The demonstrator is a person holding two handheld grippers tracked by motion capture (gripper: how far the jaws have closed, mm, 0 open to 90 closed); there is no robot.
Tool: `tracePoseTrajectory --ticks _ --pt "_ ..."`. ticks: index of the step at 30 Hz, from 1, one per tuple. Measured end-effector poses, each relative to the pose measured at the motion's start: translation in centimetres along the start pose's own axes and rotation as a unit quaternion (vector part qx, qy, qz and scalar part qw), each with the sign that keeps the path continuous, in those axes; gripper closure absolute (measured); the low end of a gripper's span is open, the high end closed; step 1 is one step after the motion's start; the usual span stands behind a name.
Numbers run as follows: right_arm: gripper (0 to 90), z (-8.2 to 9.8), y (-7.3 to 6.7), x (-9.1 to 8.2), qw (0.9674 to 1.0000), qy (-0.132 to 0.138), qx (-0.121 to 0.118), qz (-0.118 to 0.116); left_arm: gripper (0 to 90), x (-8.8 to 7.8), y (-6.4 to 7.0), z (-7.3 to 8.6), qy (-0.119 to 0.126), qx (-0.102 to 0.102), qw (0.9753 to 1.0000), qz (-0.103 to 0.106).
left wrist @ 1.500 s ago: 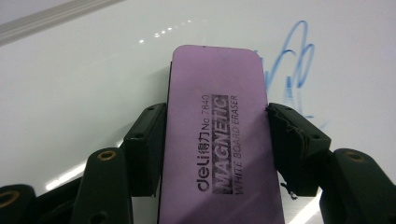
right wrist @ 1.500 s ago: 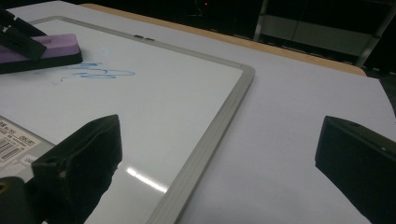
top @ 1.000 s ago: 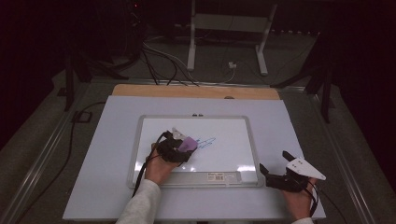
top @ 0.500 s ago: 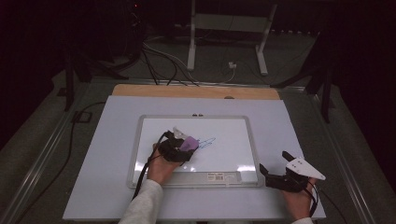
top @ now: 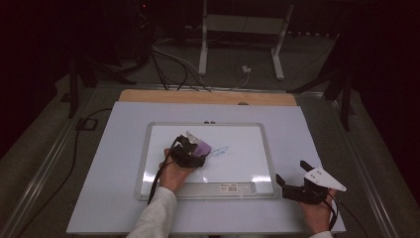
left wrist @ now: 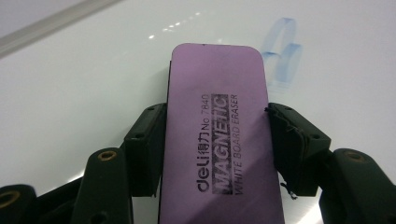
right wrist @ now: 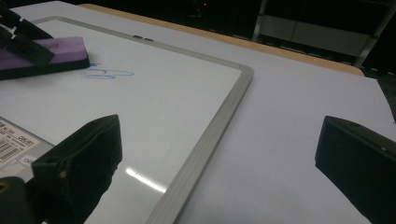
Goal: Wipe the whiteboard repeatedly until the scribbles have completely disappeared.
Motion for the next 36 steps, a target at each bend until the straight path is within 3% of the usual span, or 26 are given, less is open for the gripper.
tracePoseTrajectory --ticks 2,5,8,14,18,23,27,31,36 --pt "1.0 0.0 0.0 0.0 1.0 -0.001 0.0 0.0 42.1 0.1 -0.4 0.0 0.002 -0.009 1.0 0.003" --pt "1.0 0.0 0.0 0.1 1.0 0.0 -0.001 0.0 42.1 0.2 -0.2 -0.2 0.001 -0.006 1.0 -0.001" --pt "1.0 0.0 -0.1 0.1 1.0 -0.001 -0.002 -0.001 42.0 0.5 0.3 -0.5 0.002 -0.006 0.9999 0.008" --pt "1.0 0.0 -0.1 0.1 1.0 -0.001 -0.001 -0.001 42.1 0.6 2.6 -0.8 0.003 0.029 0.9987 0.042" --pt "1.0 0.0 0.0 0.0 1.0 -0.001 -0.001 0.0 42.1 0.7 2.5 -1.0 0.0 0.037 0.999 0.027" --pt "1.0 0.0 0.1 0.0 1.0 0.001 0.0 0.001 42.1 0.7 0.2 -1.1 -0.009 0.012 0.9996 -0.022" --pt "1.0 0.0 0.0 0.0 1.0 0.001 -0.001 0.001 42.1 0.9 -0.9 -1.2 -0.009 -0.012 0.9996 -0.022" --pt "1.0 0.0 -0.1 0.1 1.0 0.0 -0.003 0.0 42.1 1.3 -0.1 -1.7 -0.006 -0.01 0.9998 -0.018" --pt "1.0 0.0 -0.1 0.1 1.0 -0.001 -0.003 -0.001 42.1 1.7 2.6 -2.2 -0.004 0.023 0.9996 0.013"
Point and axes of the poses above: each handheld gripper's, and its own axes: x roughly forward along the jaws, z roughly out of its underside, y roughly to its right, the point moved 1 cm from there along x, roughly forward along the jaws, and after that the axes turned 4 degrees about x, right-handed, at the moved point
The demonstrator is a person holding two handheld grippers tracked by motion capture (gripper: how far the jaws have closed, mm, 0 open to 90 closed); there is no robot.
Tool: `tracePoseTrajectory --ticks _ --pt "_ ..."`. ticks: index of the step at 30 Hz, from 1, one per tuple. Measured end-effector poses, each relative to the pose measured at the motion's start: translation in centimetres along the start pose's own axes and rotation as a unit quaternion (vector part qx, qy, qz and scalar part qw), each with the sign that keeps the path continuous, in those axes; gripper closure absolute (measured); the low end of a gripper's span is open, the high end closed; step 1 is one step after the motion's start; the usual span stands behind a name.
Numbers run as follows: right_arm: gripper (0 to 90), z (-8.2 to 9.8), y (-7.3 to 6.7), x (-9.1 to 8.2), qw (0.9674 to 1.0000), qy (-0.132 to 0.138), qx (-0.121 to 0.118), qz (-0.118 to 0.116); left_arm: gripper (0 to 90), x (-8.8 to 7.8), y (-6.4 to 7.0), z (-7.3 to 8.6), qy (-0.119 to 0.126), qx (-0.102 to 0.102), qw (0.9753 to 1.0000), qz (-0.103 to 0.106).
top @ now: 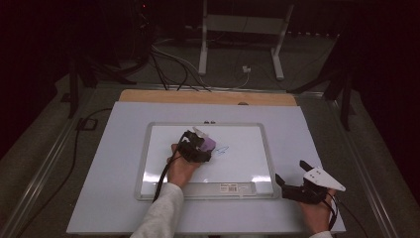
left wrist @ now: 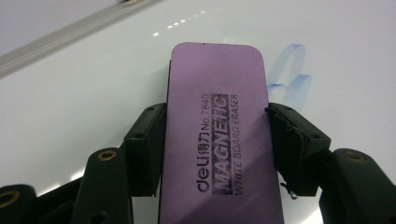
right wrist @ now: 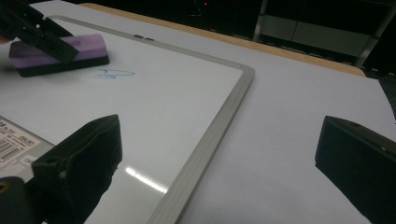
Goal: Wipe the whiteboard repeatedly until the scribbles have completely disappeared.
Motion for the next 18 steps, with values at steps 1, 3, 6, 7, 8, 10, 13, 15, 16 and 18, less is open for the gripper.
tracePoseTrajectory --ticks 1,3,6,7,8,10,13,15,16,18 --pt "1.0 0.0 0.0 0.0 1.0 0.0 0.0 0.0 42.1 0.0 0.4 -0.1 0.0 0.01 0.9999 0.003" --pt "1.0 0.0 0.0 0.0 1.0 0.0 0.001 0.0 42.1 0.0 0.6 -0.1 0.0 0.02 0.9998 0.002" --pt "1.0 0.0 0.0 -0.1 1.0 0.001 0.002 0.0 42.1 0.1 -0.2 -0.1 0.001 0.007 1.0 -0.005" --pt "1.0 0.0 0.0 -0.1 1.0 0.001 0.001 0.0 42.1 0.1 -0.6 -0.1 -0.001 0.004 1.0 -0.009" --pt "1.0 0.0 0.1 -0.1 1.0 0.002 0.002 0.001 42.1 0.2 -1.0 -0.2 -0.001 -0.003 0.9999 -0.016" --pt "1.0 0.0 0.2 -0.1 1.0 0.001 0.003 0.002 42.1 0.2 -2.0 -0.3 -0.005 -0.016 0.9994 -0.03" --pt "1.0 0.0 0.1 -0.1 1.0 0.002 0.003 0.002 42.1 0.4 -3.0 -0.4 -0.007 -0.037 0.9988 -0.03" --pt "1.0 0.0 0.1 -0.1 1.0 0.001 0.002 0.001 42.1 0.5 -2.9 -0.5 -0.007 -0.037 0.9988 -0.032" --pt "1.0 0.0 0.1 0.0 1.0 0.001 0.002 0.001 42.1 0.5 -2.8 -0.5 -0.006 -0.036 0.9988 -0.032" --pt "1.0 0.0 0.0 0.0 1.0 0.0 0.002 0.0 42.1 0.6 -2.2 -0.6 -0.004 -0.033 0.9992 -0.023"
Point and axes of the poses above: each handheld gripper's, and its own axes: x roughly forward along the jaws, z roughly out of its underside, y roughly to its right, the point moved 1 cm from there along x, roughly forward along the jaws, and after that the axes turned 4 degrees about x, right-handed, at the moved point
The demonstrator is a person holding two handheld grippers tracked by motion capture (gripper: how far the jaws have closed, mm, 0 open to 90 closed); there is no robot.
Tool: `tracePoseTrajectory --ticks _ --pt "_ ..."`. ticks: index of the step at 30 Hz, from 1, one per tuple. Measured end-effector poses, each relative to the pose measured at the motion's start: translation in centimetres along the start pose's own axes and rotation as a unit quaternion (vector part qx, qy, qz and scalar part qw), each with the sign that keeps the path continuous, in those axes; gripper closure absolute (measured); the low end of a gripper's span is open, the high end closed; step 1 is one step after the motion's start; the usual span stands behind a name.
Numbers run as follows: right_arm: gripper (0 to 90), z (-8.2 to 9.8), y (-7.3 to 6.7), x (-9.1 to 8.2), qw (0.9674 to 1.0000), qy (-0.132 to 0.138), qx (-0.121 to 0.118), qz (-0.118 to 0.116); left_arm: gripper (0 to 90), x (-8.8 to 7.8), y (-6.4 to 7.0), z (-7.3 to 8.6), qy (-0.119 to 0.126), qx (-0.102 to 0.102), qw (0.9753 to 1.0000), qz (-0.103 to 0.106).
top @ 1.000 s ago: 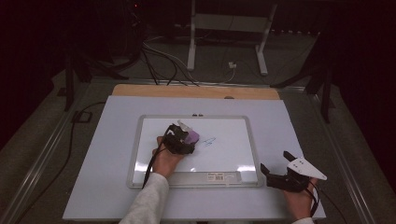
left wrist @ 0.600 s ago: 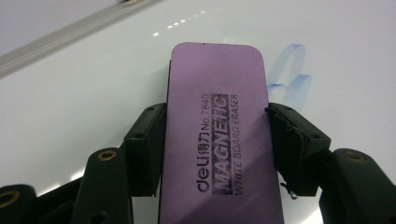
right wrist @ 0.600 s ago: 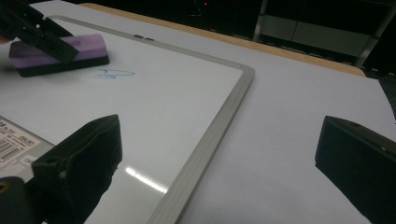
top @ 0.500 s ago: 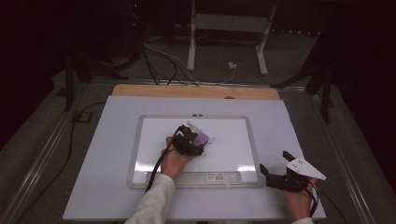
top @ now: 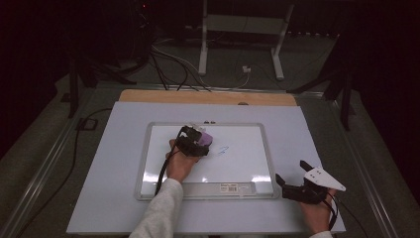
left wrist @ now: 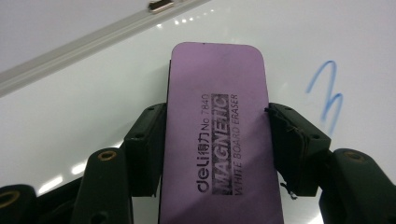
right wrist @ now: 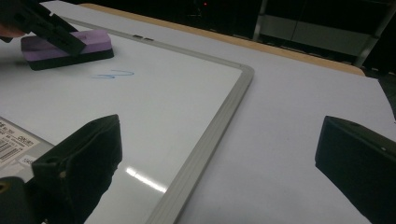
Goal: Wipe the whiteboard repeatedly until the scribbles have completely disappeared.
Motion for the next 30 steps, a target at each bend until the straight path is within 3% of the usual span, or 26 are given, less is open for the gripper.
tracePoseTrajectory --ticks 6,9,10,13,18,21,27,30 --pt "1.0 0.0 0.0 0.0 1.0 -0.001 -0.001 0.0 42.1 0.1 3.5 -0.4 0.003 0.05 0.9982 0.032" --pt "1.0 0.0 0.0 0.0 1.0 0.0 -0.002 0.0 42.0 0.2 4.6 -0.4 0.007 0.068 0.9956 0.063" --pt "1.0 0.0 0.0 0.0 1.0 0.0 -0.002 0.0 42.0 0.2 4.7 -0.5 0.006 0.074 0.9954 0.06" --pt "1.0 0.0 0.0 -0.1 1.0 0.0 -0.001 0.001 42.0 0.4 4.2 -0.7 0.006 0.07 0.9963 0.049" --pt "1.0 0.0 0.1 -0.2 1.0 0.001 0.001 0.002 42.1 0.8 2.2 -1.2 0.001 0.036 0.9992 0.018" --pt "1.0 0.0 0.2 -0.2 1.0 0.003 0.001 0.002 42.1 1.1 1.5 -1.5 0.0 0.019 0.9997 0.012" --pt "1.0 0.0 0.1 -0.2 1.0 0.003 0.001 0.002 42.1 1.5 2.2 -2.0 0.0 0.015 0.9998 0.009" --pt "1.0 0.0 0.1 -0.2 1.0 0.002 0.0 0.001 42.0 1.7 3.2 -2.2 0.001 0.026 0.9995 0.016"
Point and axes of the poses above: each handheld gripper's, and its own axes: x roughly forward along the jaws, z roughly out of its underside, y roughly to its right, the point moved 1 cm from there along x, roughly forward along the jaws, and after that the axes turned 4 degrees about x, right-handed, at the moved point
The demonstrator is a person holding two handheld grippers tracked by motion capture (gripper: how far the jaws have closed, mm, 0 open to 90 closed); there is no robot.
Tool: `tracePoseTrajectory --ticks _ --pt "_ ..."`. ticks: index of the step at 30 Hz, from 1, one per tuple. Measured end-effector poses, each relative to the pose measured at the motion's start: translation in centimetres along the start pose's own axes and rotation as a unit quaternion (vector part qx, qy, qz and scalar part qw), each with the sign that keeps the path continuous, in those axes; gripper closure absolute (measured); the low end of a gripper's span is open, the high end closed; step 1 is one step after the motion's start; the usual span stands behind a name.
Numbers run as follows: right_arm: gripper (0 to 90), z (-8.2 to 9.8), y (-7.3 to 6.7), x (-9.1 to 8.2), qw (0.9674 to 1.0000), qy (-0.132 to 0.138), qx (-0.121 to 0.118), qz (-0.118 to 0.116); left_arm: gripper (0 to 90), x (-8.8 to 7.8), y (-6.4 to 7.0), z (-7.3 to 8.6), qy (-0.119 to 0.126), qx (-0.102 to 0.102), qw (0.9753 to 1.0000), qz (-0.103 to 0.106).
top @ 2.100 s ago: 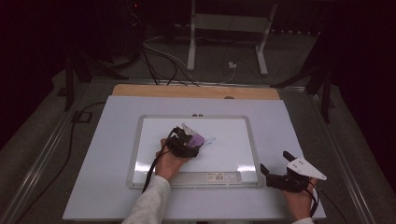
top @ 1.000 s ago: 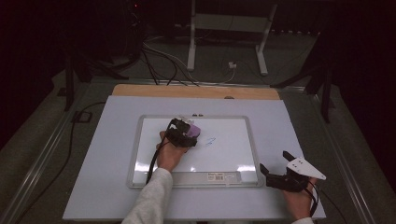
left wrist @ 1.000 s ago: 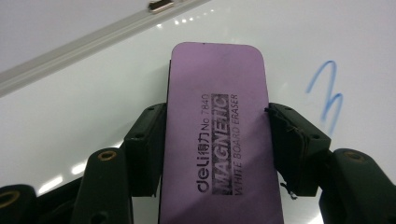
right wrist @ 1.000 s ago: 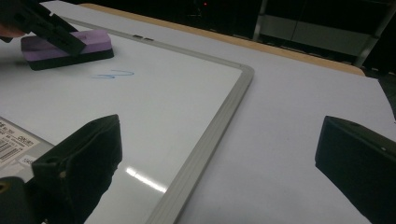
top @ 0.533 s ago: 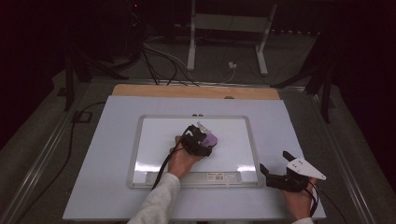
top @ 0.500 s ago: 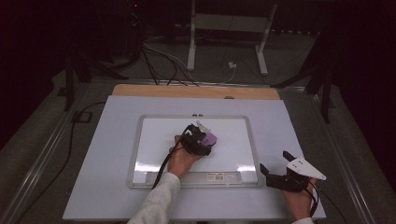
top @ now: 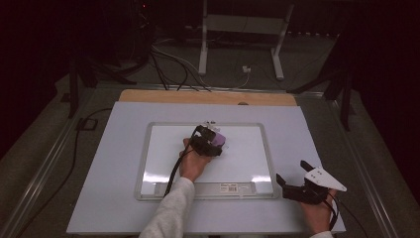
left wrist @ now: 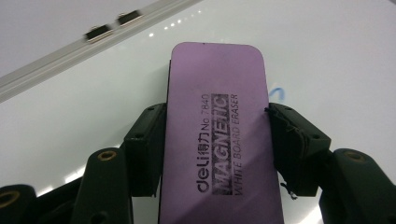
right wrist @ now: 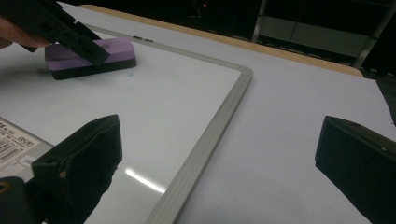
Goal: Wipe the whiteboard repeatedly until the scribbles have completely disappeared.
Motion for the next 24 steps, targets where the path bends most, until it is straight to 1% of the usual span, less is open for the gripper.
tracePoseTrajectory --ticks 6,8,9,10,11,13,17,19,21,22,24 --pt "1.0 0.0 -0.1 0.0 1.0 0.0 -0.001 -0.001 42.0 0.1 2.1 -0.3 -0.001 0.032 0.9993 0.022" --pt "1.0 0.0 -0.1 0.0 1.0 -0.001 -0.001 -0.001 42.0 0.0 2.3 -0.3 -0.001 0.04 0.999 0.02" --pt "1.0 0.0 -0.1 0.0 1.0 -0.001 -0.002 -0.001 42.1 0.0 2.2 -0.3 -0.001 0.039 0.999 0.021" --pt "1.0 0.0 -0.1 0.0 1.0 -0.001 -0.002 -0.001 42.0 0.0 2.1 -0.3 -0.002 0.039 0.9991 0.017" --pt "1.0 0.0 -0.1 0.0 1.0 -0.001 -0.001 0.0 42.1 0.0 1.9 -0.3 -0.002 0.037 0.9993 0.01" --pt "1.0 0.0 -0.1 -0.1 1.0 0.001 -0.001 0.0 42.1 -0.1 1.1 -0.2 -0.005 0.026 0.9996 -0.001" --pt "1.0 0.0 0.1 -0.1 1.0 0.0 0.0 0.002 42.1 -0.4 -1.1 0.2 -0.012 -0.003 0.9995 -0.027" --pt "1.0 0.0 0.1 -0.1 1.0 0.0 0.0 0.002 42.1 -0.4 -1.9 0.3 -0.012 -0.021 0.9993 -0.03" --pt "1.0 0.0 0.0 0.0 1.0 0.0 -0.001 0.002 42.1 -0.3 -2.0 0.3 -0.011 -0.027 0.9992 -0.029" --pt "1.0 0.0 0.0 0.0 1.0 0.0 -0.001 0.002 42.0 -0.2 -1.8 0.2 -0.009 -0.027 0.9991 -0.03" --pt "1.0 0.0 0.0 0.0 1.0 0.001 -0.001 0.002 42.0 0.0 -1.3 0.0 -0.006 -0.026 0.9994 -0.024"
Point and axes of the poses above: each handheld gripper's, and its own axes: x roughly forward along the jaws, z roughly out of its underside, y roughly to its right, the point moved 1 cm from there along x, roughly forward along the jaws, and after that the axes turned 4 degrees about x, right-handed, at the moved point
